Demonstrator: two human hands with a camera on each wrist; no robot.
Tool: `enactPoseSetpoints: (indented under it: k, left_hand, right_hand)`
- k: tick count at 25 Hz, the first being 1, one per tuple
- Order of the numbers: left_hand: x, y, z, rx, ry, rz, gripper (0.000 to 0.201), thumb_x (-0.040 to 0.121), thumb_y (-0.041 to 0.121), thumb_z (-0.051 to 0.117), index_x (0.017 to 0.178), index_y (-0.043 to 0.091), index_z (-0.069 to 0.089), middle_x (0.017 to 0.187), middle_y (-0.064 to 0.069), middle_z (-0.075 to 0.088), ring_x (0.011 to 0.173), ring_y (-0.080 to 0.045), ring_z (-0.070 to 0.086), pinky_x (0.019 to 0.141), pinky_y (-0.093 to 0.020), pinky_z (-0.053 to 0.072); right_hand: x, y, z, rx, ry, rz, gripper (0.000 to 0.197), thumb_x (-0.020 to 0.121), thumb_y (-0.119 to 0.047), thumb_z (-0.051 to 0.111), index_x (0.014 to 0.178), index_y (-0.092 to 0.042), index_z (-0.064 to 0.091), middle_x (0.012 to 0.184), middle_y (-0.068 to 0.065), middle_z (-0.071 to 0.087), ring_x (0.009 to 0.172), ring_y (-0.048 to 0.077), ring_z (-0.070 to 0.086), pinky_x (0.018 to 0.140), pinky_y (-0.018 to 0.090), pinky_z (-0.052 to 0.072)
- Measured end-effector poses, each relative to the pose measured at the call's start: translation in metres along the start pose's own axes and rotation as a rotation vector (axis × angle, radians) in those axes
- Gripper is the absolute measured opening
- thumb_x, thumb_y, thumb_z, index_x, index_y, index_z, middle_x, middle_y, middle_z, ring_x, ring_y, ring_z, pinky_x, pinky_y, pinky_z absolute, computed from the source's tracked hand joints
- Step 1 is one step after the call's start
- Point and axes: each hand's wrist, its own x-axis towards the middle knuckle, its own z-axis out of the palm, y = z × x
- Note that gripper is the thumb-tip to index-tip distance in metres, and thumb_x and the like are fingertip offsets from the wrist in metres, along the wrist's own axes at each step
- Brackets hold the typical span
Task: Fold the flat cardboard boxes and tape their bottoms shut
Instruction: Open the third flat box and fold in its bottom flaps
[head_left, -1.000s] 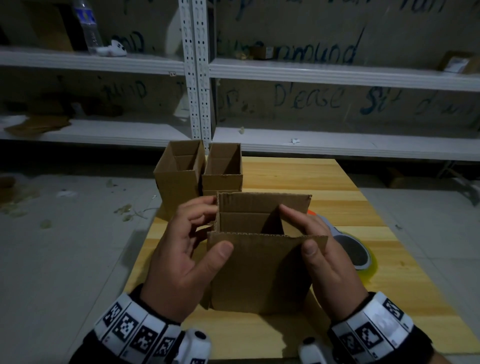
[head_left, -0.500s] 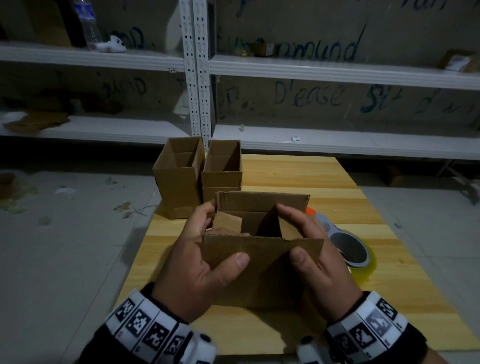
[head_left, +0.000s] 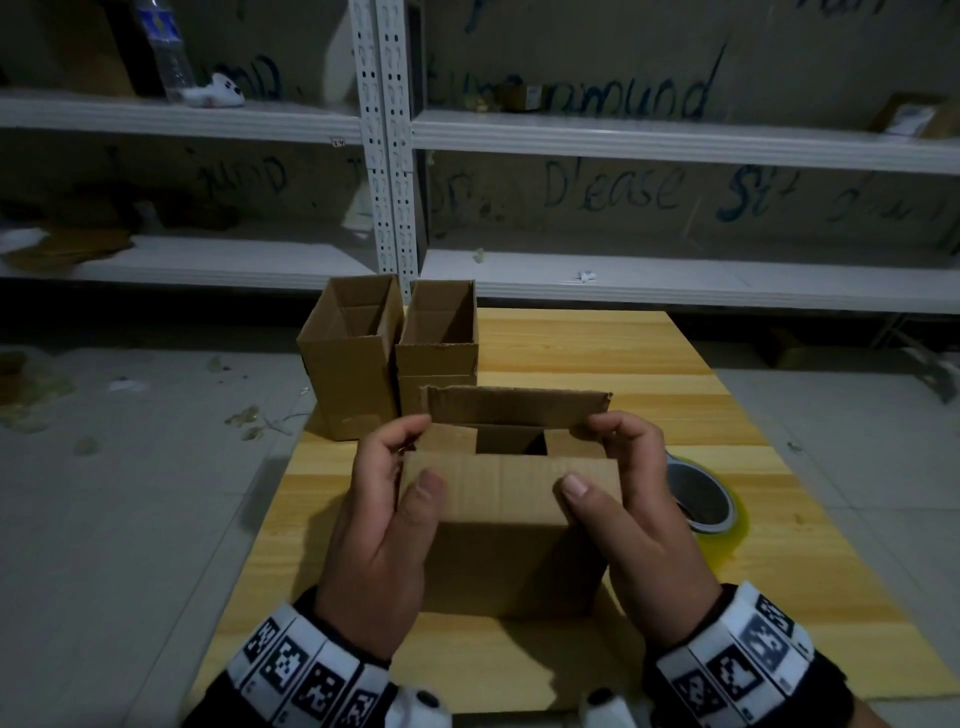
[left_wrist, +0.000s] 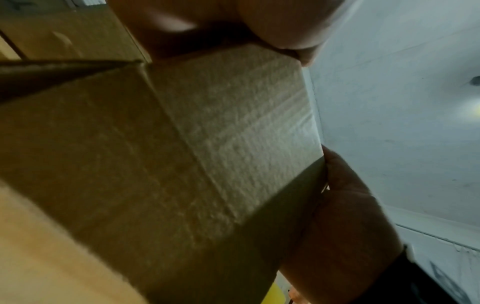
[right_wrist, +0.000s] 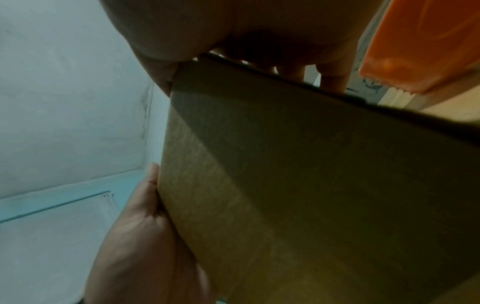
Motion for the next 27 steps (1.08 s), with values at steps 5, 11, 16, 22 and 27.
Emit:
enactPoseSetpoints:
  k: [5, 11, 16, 22, 27]
  left_hand:
    - [0.010, 0.010, 0.005, -0.300, -0.015, -0.117, 0.061, 0.100, 0.013, 0.060, 0.130, 0.064, 0.043, 0.107, 0.031, 0.073, 0.105, -0.016, 0.075, 0.079, -0.041, 0.065]
    - [0.012, 0.003, -0.002, -0.213, -0.063, -0.106, 0.031, 0.084, 0.028, 0.059, 0.105, 0.051, 0.058, 0.102, 0.021, 0.069, 0.090, -0.009, 0.073, 0.067, -0.030, 0.061]
    - [0.011, 0.010, -0.002, -0.093, -0.003, -0.116, 0.001, 0.089, 0.043, 0.056, 0.090, 0.042, 0.057, 0.090, 0.027, 0.064, 0.083, -0.001, 0.063, 0.074, -0.043, 0.050]
    - [0.021, 0.010, -0.004, -0.201, 0.026, -0.213, 0.015, 0.086, 0.027, 0.069, 0.073, 0.033, 0.063, 0.087, 0.024, 0.068, 0.102, -0.030, 0.062, 0.080, -0.046, 0.049]
    - [0.023, 0.005, -0.003, -0.259, 0.032, -0.199, 0.020, 0.086, 0.017, 0.070, 0.068, 0.027, 0.065, 0.084, 0.021, 0.069, 0.100, -0.029, 0.060, 0.082, -0.047, 0.045]
  right_hand:
    - [0.001, 0.007, 0.001, 0.029, 0.050, 0.034, 0.071, 0.081, -0.027, 0.068, 0.139, -0.038, 0.030, 0.119, -0.035, 0.068, 0.110, -0.002, 0.069, 0.082, 0.022, 0.058]
    - [-0.001, 0.006, 0.001, -0.189, 0.075, -0.070, 0.054, 0.081, -0.056, 0.062, 0.133, -0.047, 0.052, 0.125, -0.034, 0.060, 0.117, -0.013, 0.057, 0.089, 0.010, 0.050]
    - [-0.005, 0.008, 0.005, -0.364, 0.108, -0.092, 0.044, 0.089, -0.065, 0.042, 0.129, -0.054, 0.056, 0.145, -0.036, 0.047, 0.130, -0.027, 0.037, 0.101, 0.018, 0.036]
    - [-0.001, -0.002, -0.004, -0.129, 0.078, 0.085, 0.040, 0.088, -0.038, 0.051, 0.121, -0.051, 0.071, 0.139, -0.034, 0.059, 0.126, -0.016, 0.050, 0.102, 0.024, 0.043]
    - [0.012, -0.017, -0.056, -0.343, 0.328, 0.081, 0.032, 0.102, -0.051, 0.050, 0.130, -0.040, 0.063, 0.124, -0.014, 0.070, 0.114, 0.008, 0.067, 0.091, 0.040, 0.057]
